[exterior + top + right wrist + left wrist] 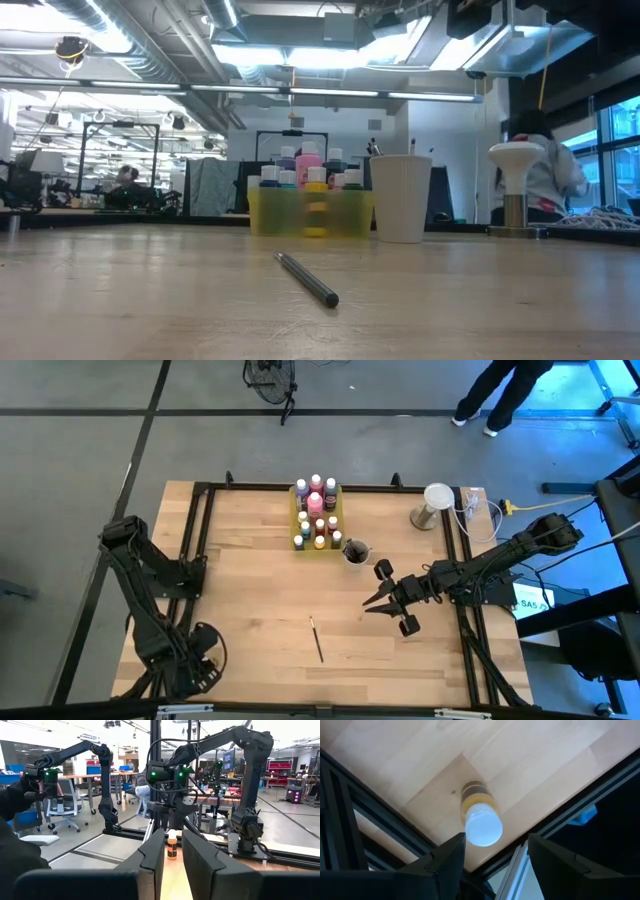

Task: Pick & Place Paint Supplies
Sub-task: Put the small brown paint bottle into the yellow bin

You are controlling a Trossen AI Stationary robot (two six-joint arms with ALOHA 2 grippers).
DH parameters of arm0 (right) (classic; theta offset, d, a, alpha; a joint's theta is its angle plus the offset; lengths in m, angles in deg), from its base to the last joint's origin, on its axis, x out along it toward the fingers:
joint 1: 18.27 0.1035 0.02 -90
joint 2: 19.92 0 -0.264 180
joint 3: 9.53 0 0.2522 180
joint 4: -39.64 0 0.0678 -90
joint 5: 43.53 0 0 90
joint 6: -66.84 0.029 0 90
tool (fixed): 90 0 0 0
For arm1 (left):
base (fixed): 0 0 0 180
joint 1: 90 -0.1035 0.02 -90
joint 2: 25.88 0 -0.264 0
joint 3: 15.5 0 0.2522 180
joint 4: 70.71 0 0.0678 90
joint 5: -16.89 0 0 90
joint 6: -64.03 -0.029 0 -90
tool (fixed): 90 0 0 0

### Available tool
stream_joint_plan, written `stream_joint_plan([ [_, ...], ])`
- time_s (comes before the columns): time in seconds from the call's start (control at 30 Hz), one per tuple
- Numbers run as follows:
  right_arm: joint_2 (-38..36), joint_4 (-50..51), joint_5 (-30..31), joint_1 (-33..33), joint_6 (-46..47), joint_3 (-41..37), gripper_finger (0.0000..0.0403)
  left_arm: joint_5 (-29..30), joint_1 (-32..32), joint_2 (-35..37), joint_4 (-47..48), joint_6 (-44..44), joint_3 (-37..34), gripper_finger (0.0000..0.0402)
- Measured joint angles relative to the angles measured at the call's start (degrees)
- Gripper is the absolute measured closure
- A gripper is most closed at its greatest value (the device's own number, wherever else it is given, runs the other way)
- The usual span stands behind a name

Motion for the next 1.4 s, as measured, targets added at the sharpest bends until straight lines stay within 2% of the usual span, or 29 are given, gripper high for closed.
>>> stream_joint_plan([
  [0.6, 0.00, 0.02, 0.00, 0.00, -0.04, 0.00, 0.0332, 0.29, -0.84, -0.05, 3.20, 1.04, 0.02, 0.0190],
  [0.97, 0.00, 0.18, 0.02, 0.00, -0.05, 0.00, 0.0332, -2.09, -0.84, -4.11, 3.09, -1.93, 0.04, 0.0190],
  [1.4, -0.02, 0.03, 0.02, 0.00, -0.17, 0.00, 0.0332, -0.32, -0.84, -5.47, 2.91, -0.88, 0.06, 0.0190],
])
